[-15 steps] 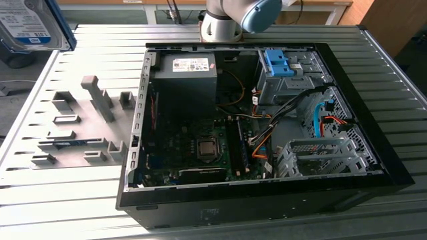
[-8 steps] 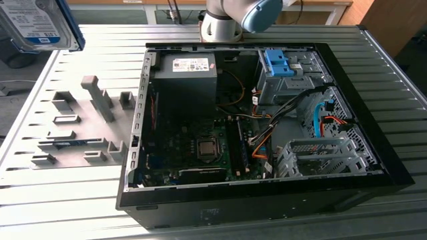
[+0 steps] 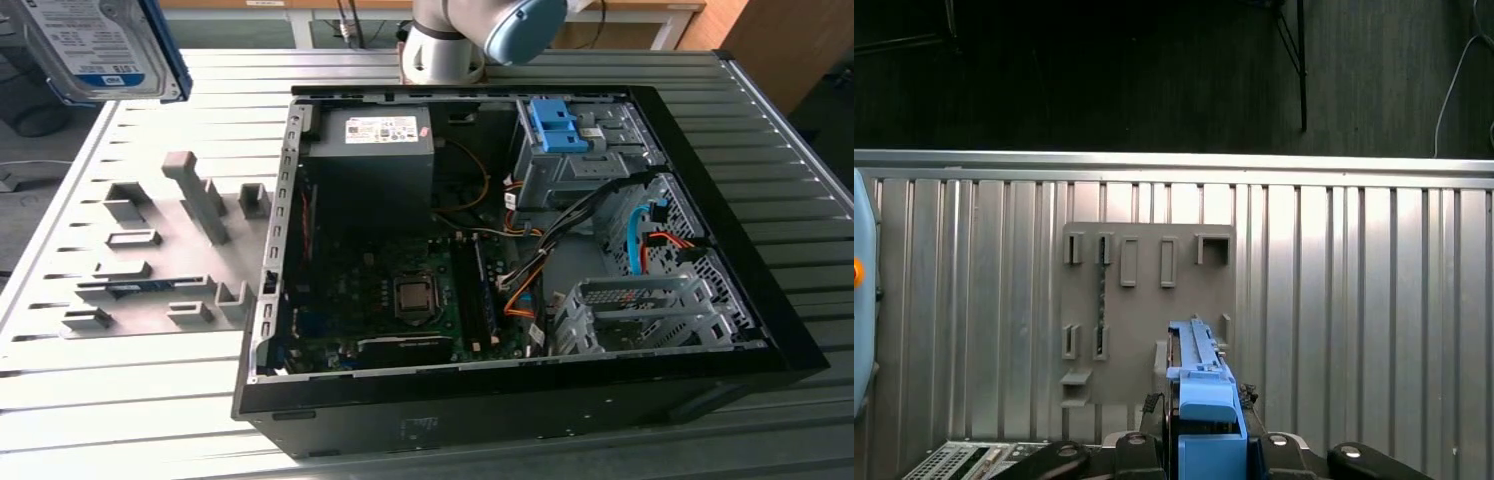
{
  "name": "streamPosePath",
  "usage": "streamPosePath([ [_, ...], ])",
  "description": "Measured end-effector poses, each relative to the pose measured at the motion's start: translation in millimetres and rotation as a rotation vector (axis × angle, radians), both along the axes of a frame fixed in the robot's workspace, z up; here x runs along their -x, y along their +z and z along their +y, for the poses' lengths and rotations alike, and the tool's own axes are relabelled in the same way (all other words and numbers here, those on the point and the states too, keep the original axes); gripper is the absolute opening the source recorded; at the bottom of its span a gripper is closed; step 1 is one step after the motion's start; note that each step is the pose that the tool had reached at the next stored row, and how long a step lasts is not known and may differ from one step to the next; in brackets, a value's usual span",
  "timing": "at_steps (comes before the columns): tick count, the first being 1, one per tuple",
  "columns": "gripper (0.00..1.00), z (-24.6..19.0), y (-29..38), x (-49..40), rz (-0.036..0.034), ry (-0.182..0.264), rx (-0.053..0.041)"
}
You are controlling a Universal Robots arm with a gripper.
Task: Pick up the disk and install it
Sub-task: 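Pick up the disk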
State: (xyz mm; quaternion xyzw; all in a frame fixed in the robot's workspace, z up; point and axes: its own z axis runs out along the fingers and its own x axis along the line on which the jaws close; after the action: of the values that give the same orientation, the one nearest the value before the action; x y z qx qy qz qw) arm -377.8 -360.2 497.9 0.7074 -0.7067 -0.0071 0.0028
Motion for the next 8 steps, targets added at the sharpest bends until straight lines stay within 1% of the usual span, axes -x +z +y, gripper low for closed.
streamPosePath([
  [8, 0.37, 0.0, 0.0, -20.9, 0.0000, 0.000, 0.0000],
])
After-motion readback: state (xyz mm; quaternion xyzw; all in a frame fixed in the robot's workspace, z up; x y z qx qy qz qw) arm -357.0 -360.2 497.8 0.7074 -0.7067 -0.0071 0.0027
